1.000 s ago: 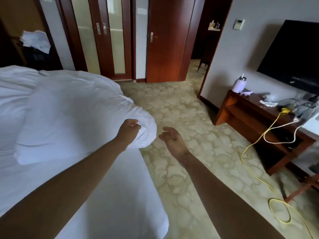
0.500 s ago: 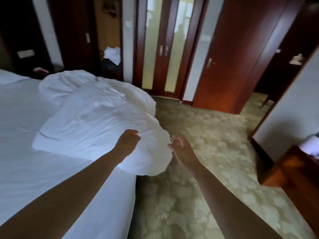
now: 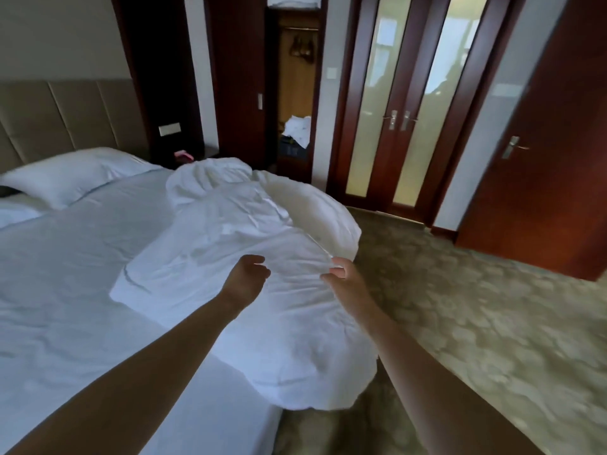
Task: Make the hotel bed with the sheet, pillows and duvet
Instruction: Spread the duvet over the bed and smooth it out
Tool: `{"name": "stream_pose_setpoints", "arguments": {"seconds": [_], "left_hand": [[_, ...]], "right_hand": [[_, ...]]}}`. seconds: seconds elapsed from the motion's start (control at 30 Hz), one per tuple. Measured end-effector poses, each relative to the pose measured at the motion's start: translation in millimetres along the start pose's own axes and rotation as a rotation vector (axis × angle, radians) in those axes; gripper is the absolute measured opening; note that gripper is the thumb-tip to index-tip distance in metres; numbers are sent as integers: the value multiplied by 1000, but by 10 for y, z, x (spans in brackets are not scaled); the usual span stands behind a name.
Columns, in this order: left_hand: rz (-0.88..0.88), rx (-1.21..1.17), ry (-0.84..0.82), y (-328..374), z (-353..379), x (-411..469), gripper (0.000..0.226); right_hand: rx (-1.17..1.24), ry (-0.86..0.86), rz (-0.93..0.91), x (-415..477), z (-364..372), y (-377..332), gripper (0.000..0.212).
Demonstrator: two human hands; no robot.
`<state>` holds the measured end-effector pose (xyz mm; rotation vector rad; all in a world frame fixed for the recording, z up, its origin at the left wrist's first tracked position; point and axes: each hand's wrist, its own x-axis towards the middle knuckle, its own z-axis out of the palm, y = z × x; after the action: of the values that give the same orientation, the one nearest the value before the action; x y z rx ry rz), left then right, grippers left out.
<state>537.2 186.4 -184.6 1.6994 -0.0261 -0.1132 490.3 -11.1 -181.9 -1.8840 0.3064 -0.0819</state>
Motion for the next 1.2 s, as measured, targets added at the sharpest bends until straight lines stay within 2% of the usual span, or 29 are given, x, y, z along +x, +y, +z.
{"name": "stream_pose_setpoints", "arguments": {"seconds": [0.3, 0.6, 0.73, 0.87, 1.03, 1.1, 1.2], "left_hand": [[-33, 138, 80, 243, 177, 1432, 32], [-88, 302, 135, -34, 166, 3279, 35], [-123, 486, 27, -262, 306, 4318, 49], [-42, 737, -101, -502, 519, 5195, 63], [88, 1222, -391, -810, 584, 6025, 83], [71, 1361, -466, -979, 527, 6275, 84], [-63, 1493, -454, -1253, 366, 6470, 68]], "right_hand": [[0, -67, -17, 1560, -83, -285, 58], [36, -164, 50, 3659, 423, -151, 60], [93, -173, 149, 4619, 675, 136, 62], [86, -223, 244, 5478, 919, 465, 77], [28, -318, 289, 6255, 1294, 788, 89], [-26, -381, 287, 6481, 1435, 910, 91], [-101, -473, 300, 6713, 1592, 1049, 96]]}}
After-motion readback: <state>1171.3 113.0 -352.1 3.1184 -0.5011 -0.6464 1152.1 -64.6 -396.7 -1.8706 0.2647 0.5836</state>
